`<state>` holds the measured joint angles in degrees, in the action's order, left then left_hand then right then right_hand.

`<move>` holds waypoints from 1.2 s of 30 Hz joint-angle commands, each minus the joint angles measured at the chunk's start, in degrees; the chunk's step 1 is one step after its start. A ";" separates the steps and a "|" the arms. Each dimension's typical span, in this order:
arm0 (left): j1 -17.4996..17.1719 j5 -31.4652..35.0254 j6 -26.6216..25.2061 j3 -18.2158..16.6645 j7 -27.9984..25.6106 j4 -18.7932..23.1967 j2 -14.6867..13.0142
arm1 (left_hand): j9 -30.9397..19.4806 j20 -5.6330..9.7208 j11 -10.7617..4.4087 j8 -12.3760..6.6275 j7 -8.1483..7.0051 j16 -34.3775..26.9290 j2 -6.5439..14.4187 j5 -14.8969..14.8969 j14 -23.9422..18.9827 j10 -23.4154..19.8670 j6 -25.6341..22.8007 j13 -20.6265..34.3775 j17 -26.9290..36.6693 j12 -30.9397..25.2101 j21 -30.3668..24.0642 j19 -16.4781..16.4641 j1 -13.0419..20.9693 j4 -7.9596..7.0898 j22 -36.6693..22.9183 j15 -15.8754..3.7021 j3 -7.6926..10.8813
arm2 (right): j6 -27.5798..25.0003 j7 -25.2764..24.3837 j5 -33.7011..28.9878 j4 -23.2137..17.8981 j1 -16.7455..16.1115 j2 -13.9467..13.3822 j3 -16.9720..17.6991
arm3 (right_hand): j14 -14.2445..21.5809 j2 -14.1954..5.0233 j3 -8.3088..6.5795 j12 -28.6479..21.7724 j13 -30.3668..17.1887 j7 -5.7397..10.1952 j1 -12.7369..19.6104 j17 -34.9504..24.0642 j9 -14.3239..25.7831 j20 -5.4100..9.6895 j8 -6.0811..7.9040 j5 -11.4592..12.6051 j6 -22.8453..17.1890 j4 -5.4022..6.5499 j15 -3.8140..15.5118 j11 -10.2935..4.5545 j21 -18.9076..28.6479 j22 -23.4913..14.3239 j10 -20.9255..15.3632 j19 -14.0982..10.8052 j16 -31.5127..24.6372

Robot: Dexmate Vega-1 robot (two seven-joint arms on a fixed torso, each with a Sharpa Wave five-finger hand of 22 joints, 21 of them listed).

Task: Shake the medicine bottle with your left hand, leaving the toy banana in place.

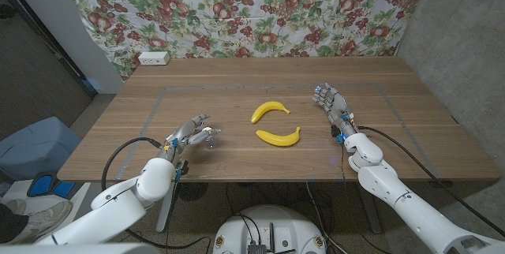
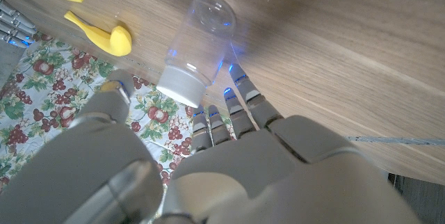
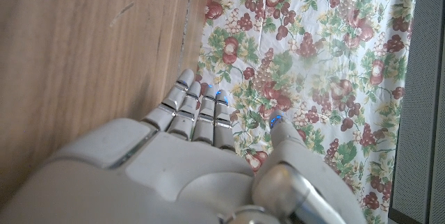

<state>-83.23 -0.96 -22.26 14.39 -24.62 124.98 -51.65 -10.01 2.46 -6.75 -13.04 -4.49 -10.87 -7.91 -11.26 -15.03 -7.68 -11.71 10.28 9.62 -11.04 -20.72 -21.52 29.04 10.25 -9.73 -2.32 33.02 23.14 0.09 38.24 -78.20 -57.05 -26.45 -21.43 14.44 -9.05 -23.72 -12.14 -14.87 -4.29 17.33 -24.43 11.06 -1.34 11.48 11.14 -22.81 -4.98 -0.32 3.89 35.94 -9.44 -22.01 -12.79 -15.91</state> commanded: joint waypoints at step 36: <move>1.91 -1.79 -13.40 3.88 -2.24 6.10 -2.39 | -0.46 3.37 -0.08 0.32 1.02 -1.03 2.51 -2.37 -8.89 -7.30 -5.74 0.23 0.38 -1.06 0.23 -9.04 14.39 -0.70 -0.64 -7.37 -4.31 | 2.83 -2.12 -0.13 -2.73 -3.98 -0.63 1.97 | 0.44 -0.04 0.16 -0.49 0.16 -0.12 -1.45 0.06 0.14 0.38 0.13 -0.15 -0.35 0.40 0.03 0.23 -1.12 -0.37 -0.51 -0.84 -0.47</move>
<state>-80.60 -1.25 -34.06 18.36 -25.91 130.25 -54.02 -10.28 2.70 -6.86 -12.68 -3.60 -11.65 -5.47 -13.57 -23.07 -14.15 -16.52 10.27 9.75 -11.71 -20.21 -29.68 42.50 9.47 -10.28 -2.55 29.13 25.63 -1.38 38.34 -80.35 -60.34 -27.08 -19.72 14.44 -9.36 -23.33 -12.13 -14.63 -4.29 15.98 -24.45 11.05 -0.92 11.47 11.14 -22.81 -4.59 -0.31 4.20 34.95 -9.77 -22.32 -13.19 -16.13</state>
